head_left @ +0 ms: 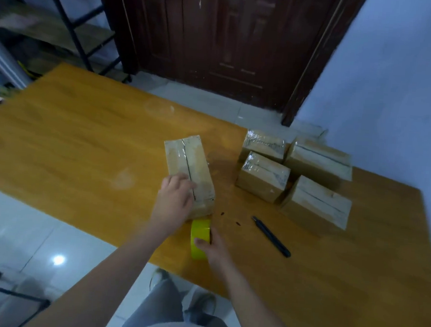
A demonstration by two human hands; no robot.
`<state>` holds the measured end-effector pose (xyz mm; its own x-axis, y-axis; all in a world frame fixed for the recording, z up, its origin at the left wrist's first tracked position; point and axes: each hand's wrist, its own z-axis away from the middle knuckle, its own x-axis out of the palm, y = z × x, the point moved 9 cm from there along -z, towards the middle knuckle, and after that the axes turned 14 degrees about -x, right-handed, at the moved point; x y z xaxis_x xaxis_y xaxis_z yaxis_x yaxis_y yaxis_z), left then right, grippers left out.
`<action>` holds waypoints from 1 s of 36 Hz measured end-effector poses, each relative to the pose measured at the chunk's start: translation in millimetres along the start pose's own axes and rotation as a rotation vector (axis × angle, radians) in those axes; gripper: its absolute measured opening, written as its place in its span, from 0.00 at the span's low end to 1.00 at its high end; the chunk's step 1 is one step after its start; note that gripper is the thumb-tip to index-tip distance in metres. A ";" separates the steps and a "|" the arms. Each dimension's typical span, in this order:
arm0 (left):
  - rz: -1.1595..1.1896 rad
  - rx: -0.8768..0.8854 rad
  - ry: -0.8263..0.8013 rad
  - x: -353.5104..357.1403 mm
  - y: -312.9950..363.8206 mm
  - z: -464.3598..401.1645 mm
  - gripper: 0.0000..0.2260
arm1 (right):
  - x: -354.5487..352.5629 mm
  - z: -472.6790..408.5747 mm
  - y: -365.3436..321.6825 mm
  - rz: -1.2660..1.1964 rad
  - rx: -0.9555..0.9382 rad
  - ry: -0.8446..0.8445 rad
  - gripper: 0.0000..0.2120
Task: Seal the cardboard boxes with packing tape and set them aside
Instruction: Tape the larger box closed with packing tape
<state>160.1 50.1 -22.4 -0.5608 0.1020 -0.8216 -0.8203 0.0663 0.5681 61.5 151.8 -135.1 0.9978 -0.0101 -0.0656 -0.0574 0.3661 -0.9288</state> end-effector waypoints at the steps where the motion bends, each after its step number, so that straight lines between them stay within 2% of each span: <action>1: -0.068 0.072 -0.004 5.6 3.8 7.0 0.17 | -1.0 -1.4 3.0 0.013 0.011 -0.002 0.13; 3: -0.237 0.147 -0.089 22.9 6.6 17.5 0.18 | -2.0 -1.8 2.4 0.049 0.003 0.001 0.10; 5: -0.370 0.129 -0.192 39.1 -3.3 24.4 0.26 | -2.0 0.6 2.7 0.077 -0.001 -0.004 0.06; 8: -0.495 0.135 -0.193 44.0 -7.5 31.9 0.38 | -4.9 5.1 -2.6 0.099 -0.050 0.002 0.00; 12: -0.531 0.089 -0.204 48.3 -12.3 35.4 0.43 | -7.0 7.6 2.3 0.106 -0.084 0.008 0.05; 17: -0.554 0.083 -0.205 49.2 -13.5 38.8 0.45 | -8.1 11.4 7.3 0.178 -0.071 0.030 0.04; 22: -0.568 0.109 -0.171 48.1 -10.9 42.4 0.41 | -14.0 9.6 -1.0 0.403 -0.104 0.043 0.14; 26: -0.576 0.100 -0.171 46.7 -13.1 38.0 0.39 | -13.0 7.4 -1.6 0.459 -0.120 0.032 0.10; 30: -0.565 0.084 -0.161 46.1 -11.8 36.9 0.42 | -9.9 4.5 -3.0 0.432 -0.109 0.022 0.19; 36: -0.574 0.066 -0.181 52.2 -9.2 38.3 0.48 | -6.2 10.9 -1.3 0.276 -0.121 -0.066 0.11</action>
<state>142.6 92.8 -68.8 0.0021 0.1982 -0.9802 -0.9741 0.2220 0.0428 55.7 161.5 -129.5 0.9436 0.1362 -0.3017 -0.3265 0.2329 -0.9160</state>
